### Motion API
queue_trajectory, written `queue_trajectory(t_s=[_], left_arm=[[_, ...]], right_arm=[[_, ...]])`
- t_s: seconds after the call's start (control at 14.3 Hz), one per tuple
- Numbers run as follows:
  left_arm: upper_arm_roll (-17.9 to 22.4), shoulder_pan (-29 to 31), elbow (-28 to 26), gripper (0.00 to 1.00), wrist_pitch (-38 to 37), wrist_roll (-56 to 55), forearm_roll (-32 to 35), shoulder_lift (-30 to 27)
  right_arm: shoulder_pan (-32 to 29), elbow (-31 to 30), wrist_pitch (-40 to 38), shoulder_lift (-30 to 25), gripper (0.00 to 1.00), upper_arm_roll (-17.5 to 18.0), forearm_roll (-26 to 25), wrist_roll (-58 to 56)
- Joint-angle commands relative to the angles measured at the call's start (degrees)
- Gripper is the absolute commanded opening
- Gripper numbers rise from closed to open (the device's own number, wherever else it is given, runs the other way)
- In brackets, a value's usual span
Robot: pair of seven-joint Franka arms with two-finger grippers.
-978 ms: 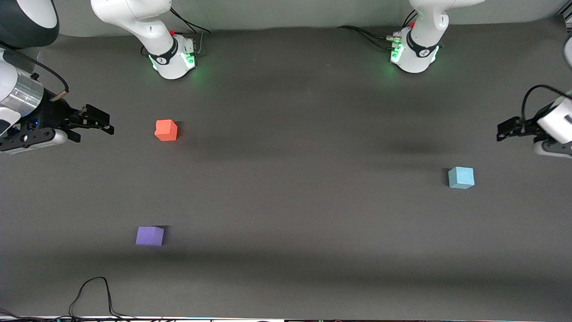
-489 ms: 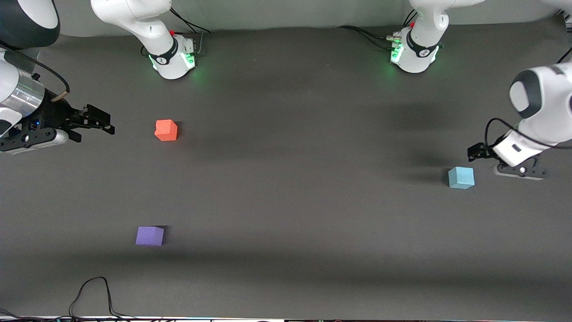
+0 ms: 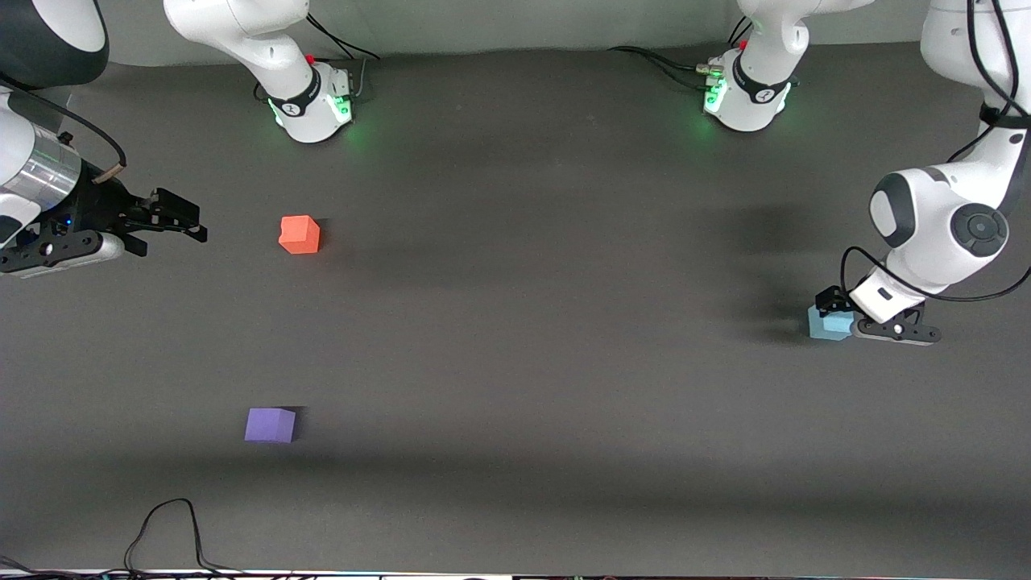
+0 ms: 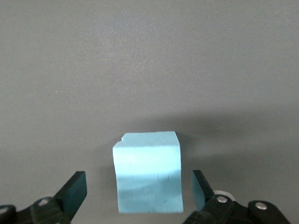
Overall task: Place blue block between orange and purple blocks
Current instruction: 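Lower the left gripper over the blue cube and close on it, then lift the blue cube with the left gripper and carry it inward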
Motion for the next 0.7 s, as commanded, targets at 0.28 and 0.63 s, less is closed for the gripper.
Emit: queue_trajectory(t_s=[0.28,0.63], left_arm=[[0.0,0.3,0.0,0.81,4.7,0.9,0.7,3.5],[0.0,0.3,0.0,0.45,4.5,0.8,0.7,3.5]], right_arm=[[0.5,-0.4,-0.2,-0.7,1.0,-0.3,1.0,-0.9],[0.5,-0.4,-0.2,-0.7,1.0,-0.3,1.0,-0.9]])
